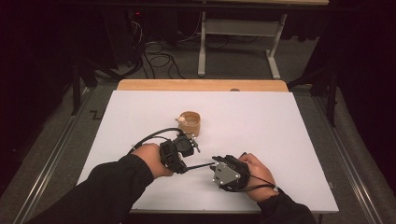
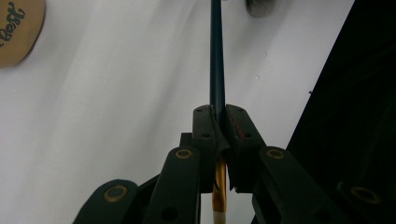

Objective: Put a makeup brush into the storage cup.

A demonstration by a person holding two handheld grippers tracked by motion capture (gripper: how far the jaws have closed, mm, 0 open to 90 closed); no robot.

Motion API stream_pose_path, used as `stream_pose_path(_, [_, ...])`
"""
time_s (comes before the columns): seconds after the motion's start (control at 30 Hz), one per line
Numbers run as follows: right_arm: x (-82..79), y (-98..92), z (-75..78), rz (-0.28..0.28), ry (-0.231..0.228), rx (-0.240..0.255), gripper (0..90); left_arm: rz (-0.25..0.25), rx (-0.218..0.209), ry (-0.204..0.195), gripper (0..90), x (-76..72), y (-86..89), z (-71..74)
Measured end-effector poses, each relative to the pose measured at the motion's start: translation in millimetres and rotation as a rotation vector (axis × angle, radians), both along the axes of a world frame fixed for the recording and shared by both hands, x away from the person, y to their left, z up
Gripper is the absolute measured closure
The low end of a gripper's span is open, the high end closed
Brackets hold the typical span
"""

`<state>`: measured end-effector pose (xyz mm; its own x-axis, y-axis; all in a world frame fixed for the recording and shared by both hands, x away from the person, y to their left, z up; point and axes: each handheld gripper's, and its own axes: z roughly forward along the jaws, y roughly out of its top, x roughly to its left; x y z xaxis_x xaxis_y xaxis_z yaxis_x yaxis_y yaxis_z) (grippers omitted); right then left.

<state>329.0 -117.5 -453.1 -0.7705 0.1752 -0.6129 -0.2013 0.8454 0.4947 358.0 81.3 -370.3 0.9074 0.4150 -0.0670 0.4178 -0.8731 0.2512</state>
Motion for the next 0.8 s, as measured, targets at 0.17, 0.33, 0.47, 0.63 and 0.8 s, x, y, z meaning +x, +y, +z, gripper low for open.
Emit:
stream_pose_path(0.17, [0.1,0.9,-0.9,0.005,-0.007,-0.018,69.2,0.002,0.005,0.003,83.3,1.5,-2.3,-0.6])
stream_pose_path(0.33, [-0.2,1.7,-1.8,0.007,-0.016,-0.031,71.6,0.000,0.006,0.008,83.3,3.4,-4.8,-3.2])
stream_pose_path(0.47, [0.5,2.5,-2.6,0.015,-0.022,-0.039,72.7,0.000,0.004,0.006,83.3,3.9,-6.0,-2.8])
stream_pose_path(0.63, [-1.2,4.3,-4.7,0.010,-0.010,-0.048,73.7,-0.006,0.007,0.006,83.3,3.8,-5.9,-1.8])
stream_pose_path(0.8, [-1.1,5.0,-5.2,0.016,-0.011,-0.053,74.9,-0.010,-0.001,0.002,83.3,2.1,-6.3,-1.5])
